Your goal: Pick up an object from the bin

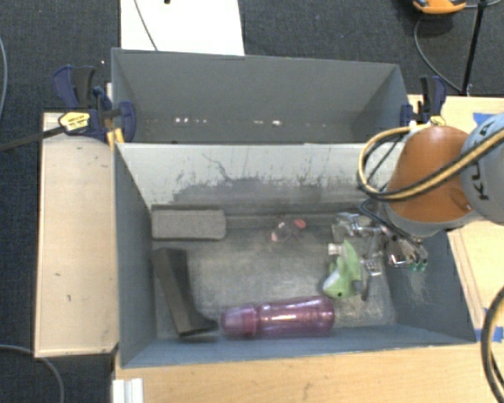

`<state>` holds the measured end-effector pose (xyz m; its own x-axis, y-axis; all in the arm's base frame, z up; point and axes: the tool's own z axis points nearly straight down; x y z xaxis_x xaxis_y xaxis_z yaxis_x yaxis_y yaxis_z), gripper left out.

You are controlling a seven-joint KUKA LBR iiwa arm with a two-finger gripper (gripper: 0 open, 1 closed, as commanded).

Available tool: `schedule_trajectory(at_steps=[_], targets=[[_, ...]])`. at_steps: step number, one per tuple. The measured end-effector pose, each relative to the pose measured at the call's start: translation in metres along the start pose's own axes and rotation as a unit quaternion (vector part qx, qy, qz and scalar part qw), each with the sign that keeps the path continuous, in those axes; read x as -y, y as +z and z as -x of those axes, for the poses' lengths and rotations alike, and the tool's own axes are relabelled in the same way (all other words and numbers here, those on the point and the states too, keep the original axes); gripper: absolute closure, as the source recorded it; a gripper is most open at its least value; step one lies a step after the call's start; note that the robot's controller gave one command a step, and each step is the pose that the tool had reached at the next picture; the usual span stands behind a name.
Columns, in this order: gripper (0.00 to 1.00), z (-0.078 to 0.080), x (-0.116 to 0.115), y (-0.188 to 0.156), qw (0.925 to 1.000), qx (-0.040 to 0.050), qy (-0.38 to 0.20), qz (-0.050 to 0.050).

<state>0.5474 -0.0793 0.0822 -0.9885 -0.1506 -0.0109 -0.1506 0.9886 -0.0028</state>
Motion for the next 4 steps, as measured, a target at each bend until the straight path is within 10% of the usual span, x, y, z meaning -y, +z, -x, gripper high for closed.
schedule_trajectory(at_steps=[1, 2, 3, 4], targets=[[1.0, -0.006, -0.012, 0.009, 0.9954, -0.0012, -0.096, 0.001], [1.0, -0.006, -0.012, 0.009, 0.9953, -0.0012, -0.097, 0.001], [1.0, -0.001, -0.024, -0.105, 0.9447, 0.0025, -0.328, 0.0], [1.0, -0.002, -0.024, -0.104, 0.9449, 0.0013, -0.327, 0.001]])
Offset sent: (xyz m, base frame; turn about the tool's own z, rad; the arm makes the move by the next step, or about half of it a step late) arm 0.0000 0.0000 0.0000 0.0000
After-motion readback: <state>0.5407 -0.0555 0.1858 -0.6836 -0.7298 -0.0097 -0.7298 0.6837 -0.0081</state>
